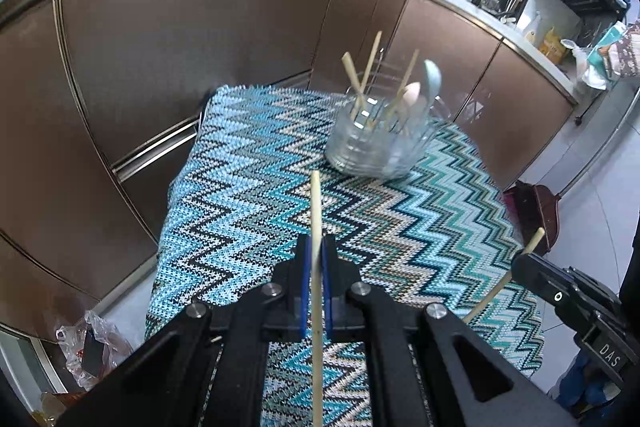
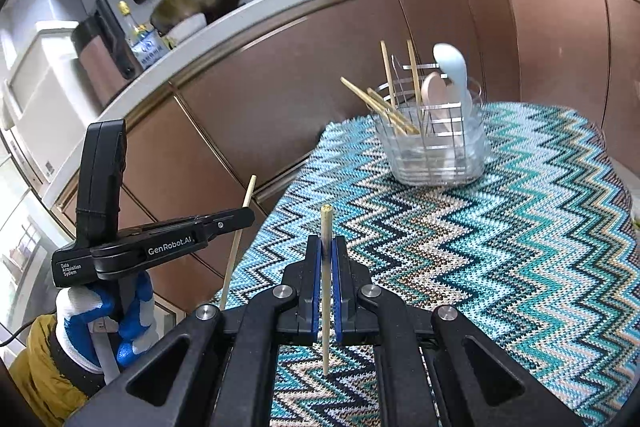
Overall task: Organize utensils
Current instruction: 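Lift both chopsticks upright and carry them toward the caddy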
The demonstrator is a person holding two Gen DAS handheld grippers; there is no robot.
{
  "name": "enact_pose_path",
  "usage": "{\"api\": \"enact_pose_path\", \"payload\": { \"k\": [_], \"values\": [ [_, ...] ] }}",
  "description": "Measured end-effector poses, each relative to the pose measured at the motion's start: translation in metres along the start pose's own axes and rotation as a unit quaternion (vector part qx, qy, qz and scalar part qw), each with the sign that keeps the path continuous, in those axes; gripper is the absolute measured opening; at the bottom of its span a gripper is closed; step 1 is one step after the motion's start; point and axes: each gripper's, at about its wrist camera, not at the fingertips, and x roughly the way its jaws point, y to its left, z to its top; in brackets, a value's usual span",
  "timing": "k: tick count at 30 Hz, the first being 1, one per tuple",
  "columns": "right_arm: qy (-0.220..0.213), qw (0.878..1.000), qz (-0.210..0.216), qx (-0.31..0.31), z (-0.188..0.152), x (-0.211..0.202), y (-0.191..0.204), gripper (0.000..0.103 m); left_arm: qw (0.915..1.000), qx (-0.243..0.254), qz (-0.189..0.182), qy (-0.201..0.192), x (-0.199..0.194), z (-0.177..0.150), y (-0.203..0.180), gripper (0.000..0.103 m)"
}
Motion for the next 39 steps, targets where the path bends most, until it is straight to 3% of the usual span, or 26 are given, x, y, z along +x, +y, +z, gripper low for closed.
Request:
{"api": "enact_pose_path", "payload": {
  "k": [12,30,39],
  "values": [
    [-0.049,0.998,-0.002,-0.026,0.001,-0.045,0.018,0.005,0.9989,0.005,-0.004,-0.046,-0.042,-0.001,-0.009,0.005],
    [-0.064,0.997,0.013,-0.029,0.019,-0.037,0.003,0.005,0.9981,0.008,-0.042,-0.044,-0.021,0.015,-0.032,0.005],
    [-0.085,0.996,0.018,-0.037,0.043,-0.038,-0.006,0.005,0.9938,-0.003,-0.07,-0.086,-0.031,0.043,-0.037,0.005]
  ]
}}
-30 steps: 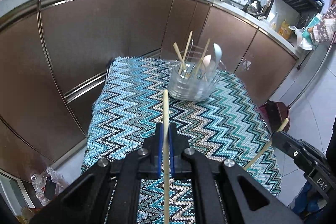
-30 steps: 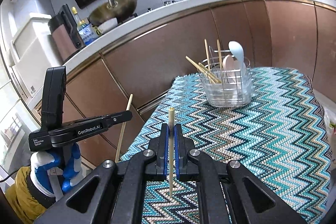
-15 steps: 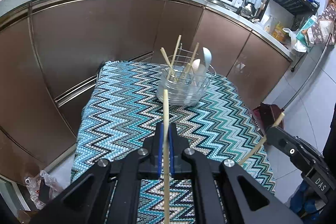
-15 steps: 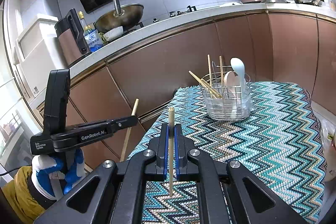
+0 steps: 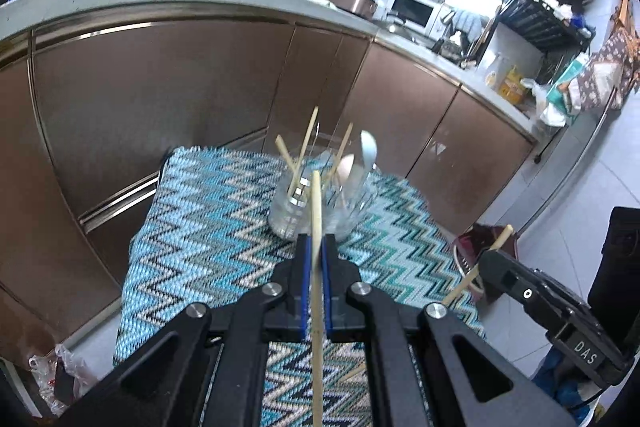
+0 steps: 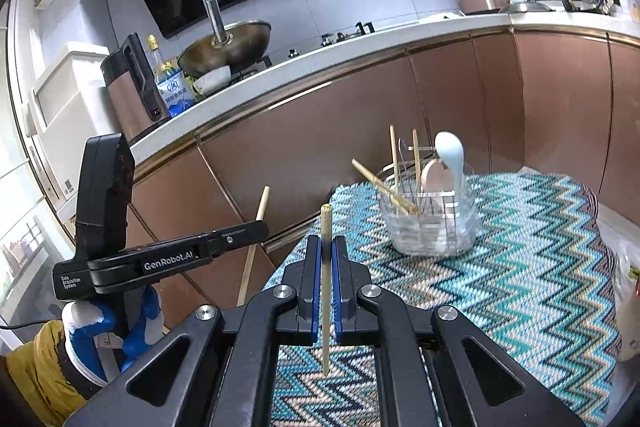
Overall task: Organize utensils
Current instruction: 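Lift both chopsticks upright and carry them toward the caddy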
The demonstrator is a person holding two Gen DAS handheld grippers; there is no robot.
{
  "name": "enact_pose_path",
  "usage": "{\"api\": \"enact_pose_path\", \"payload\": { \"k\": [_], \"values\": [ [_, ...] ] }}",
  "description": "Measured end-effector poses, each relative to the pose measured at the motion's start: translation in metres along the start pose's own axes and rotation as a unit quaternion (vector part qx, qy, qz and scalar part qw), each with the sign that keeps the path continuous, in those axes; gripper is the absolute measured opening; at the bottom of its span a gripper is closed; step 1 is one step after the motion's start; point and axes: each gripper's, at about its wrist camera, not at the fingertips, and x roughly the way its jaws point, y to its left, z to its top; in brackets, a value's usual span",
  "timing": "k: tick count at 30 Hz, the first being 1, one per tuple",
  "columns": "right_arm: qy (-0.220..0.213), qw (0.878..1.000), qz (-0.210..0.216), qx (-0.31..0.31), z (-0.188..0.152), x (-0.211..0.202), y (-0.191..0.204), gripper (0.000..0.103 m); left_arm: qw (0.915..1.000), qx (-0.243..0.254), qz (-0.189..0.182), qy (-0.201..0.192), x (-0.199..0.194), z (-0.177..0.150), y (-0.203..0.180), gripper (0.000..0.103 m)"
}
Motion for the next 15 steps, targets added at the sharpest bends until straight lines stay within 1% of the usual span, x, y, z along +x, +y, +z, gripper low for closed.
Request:
{"api": "enact_pose_path", "payload": {
  "k": [9,15],
  "values": [
    [-0.047,0.999,0.008,-0.022,0.042,-0.01,-0.005,0.005,0.9986,0.001,-0.021,-0.049,-0.006,0.038,-0.008,0.005],
    [-0.084,0.996,0.009,-0.041,0.071,-0.017,-0.006,0.005,0.9947,0.005,-0.041,-0.094,-0.01,0.066,-0.014,0.005]
  ]
}}
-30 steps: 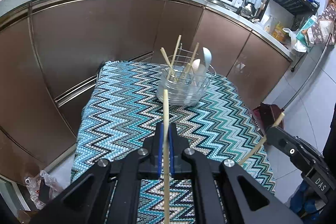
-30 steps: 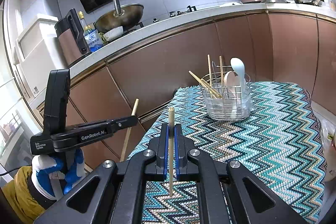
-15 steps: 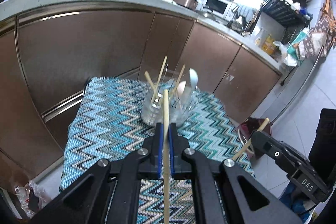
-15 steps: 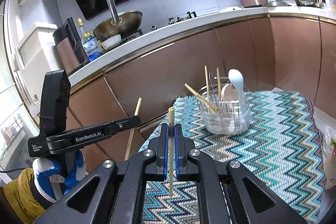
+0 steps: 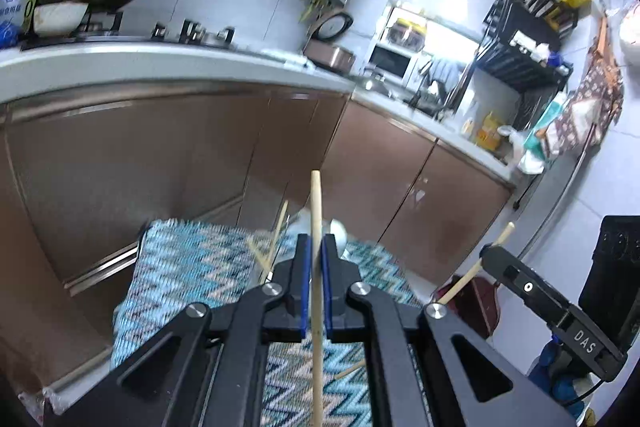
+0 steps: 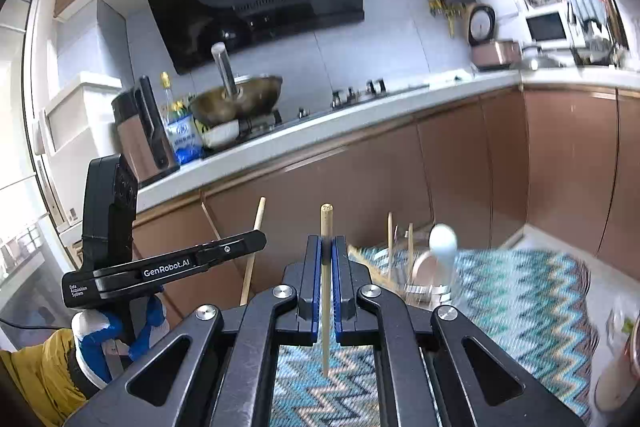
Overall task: Organize utensils
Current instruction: 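Lift both chopsticks upright and carry them toward the caddy, then lower both chopsticks into the caddy and open both grippers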
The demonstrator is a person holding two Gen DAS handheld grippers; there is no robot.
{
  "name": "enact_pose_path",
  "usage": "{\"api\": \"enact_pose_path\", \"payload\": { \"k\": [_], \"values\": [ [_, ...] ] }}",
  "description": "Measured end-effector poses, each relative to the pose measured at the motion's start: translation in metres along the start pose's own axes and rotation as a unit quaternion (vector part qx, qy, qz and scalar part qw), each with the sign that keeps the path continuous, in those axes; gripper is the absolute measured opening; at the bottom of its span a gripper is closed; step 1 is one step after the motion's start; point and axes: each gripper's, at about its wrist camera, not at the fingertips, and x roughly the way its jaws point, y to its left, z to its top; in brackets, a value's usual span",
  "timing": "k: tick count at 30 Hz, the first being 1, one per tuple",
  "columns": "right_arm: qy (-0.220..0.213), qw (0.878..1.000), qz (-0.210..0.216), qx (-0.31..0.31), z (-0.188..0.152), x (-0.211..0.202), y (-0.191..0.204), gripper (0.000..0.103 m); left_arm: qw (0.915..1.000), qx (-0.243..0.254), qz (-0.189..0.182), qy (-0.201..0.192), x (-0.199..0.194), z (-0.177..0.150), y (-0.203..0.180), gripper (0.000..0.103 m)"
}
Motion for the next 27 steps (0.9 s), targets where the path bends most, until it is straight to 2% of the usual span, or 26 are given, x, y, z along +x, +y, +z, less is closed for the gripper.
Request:
{"api": "enact_pose_path", "payload": {
  "k": [6,10,13,22,27],
  "values": [
    [-0.031,0.999,-0.001,-0.012,0.024,0.006,-0.011,0.005,0.9983,-0.003,-0.017,-0.055,0.006,0.027,-0.002,0.005],
    [-0.046,0.999,-0.012,-0.023,0.034,0.019,-0.019,0.005,0.9948,-0.006,-0.012,-0.101,0.016,0.042,0.0,0.005],
    [-0.051,0.998,-0.02,-0.03,0.037,0.032,-0.025,0.005,0.9925,-0.01,-0.001,-0.122,0.032,0.05,0.004,0.005],
    [-0.055,0.997,-0.032,-0.041,0.033,0.081,-0.051,0.005,0.9881,-0.041,0.035,-0.144,0.099,0.056,0.023,0.005],
    [-0.053,0.997,-0.037,-0.05,0.028,0.102,-0.06,0.005,0.9842,-0.035,0.06,-0.162,0.125,0.049,0.027,0.005]
  ]
}}
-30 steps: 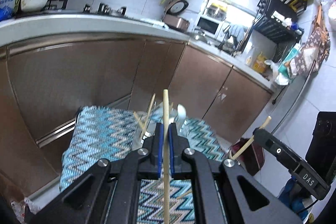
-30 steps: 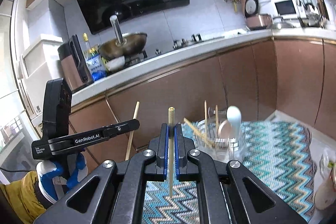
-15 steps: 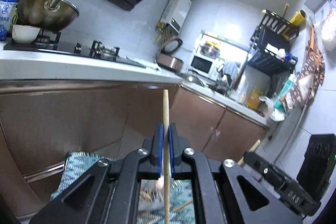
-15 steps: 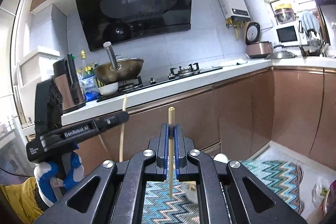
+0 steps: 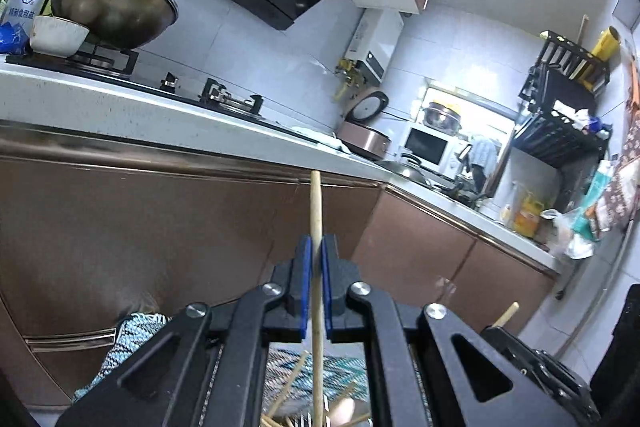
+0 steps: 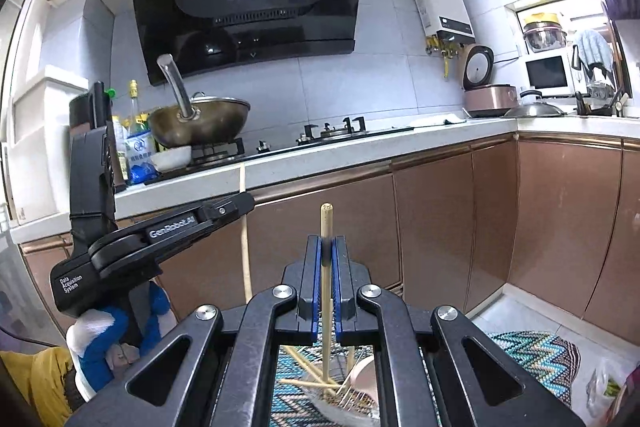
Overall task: Organize utensils
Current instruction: 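Lower both chopsticks into the caddy and open both grippers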
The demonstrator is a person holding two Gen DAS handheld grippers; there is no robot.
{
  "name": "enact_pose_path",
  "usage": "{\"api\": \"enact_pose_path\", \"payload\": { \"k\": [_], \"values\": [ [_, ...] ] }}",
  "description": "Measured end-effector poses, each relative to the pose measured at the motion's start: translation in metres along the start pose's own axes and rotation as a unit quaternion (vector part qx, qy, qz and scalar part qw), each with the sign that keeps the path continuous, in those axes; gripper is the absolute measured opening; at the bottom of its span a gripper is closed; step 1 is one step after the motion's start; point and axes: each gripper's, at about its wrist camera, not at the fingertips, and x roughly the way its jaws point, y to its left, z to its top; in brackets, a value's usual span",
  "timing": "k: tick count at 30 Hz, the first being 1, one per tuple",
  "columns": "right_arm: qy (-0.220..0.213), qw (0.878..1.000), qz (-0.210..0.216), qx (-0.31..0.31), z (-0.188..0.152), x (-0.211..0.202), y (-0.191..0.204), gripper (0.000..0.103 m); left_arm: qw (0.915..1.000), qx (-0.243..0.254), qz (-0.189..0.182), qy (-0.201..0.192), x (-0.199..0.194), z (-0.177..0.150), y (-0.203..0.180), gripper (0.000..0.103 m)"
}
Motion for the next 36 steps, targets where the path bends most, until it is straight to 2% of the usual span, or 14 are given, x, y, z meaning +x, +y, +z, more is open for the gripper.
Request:
{"api": "enact_pose_path", "payload": {
  "k": [9,17,28,31,36],
  "values": [
    [0.017,1.0,-0.005,-0.013,-0.025,0.03,-0.005,0.005,0.9979,0.021,0.041,-0.044,0.02,-0.04,0.003,0.005],
    [0.027,0.999,-0.017,-0.022,-0.045,0.038,-0.005,0.005,0.9943,0.014,0.081,-0.068,0.03,-0.067,0.01,0.005],
    [0.04,0.999,-0.018,-0.011,-0.055,0.039,-0.008,0.005,0.9956,0.001,0.083,-0.044,0.029,-0.089,0.019,0.007],
    [0.036,0.999,-0.022,-0.004,-0.053,0.035,-0.01,0.006,0.9957,0.002,0.084,-0.04,0.024,-0.086,0.02,0.01],
    [0.032,0.999,-0.026,0.003,-0.05,0.028,-0.009,0.007,0.9954,0.007,0.085,-0.043,0.007,-0.077,0.016,0.024]
  ]
}}
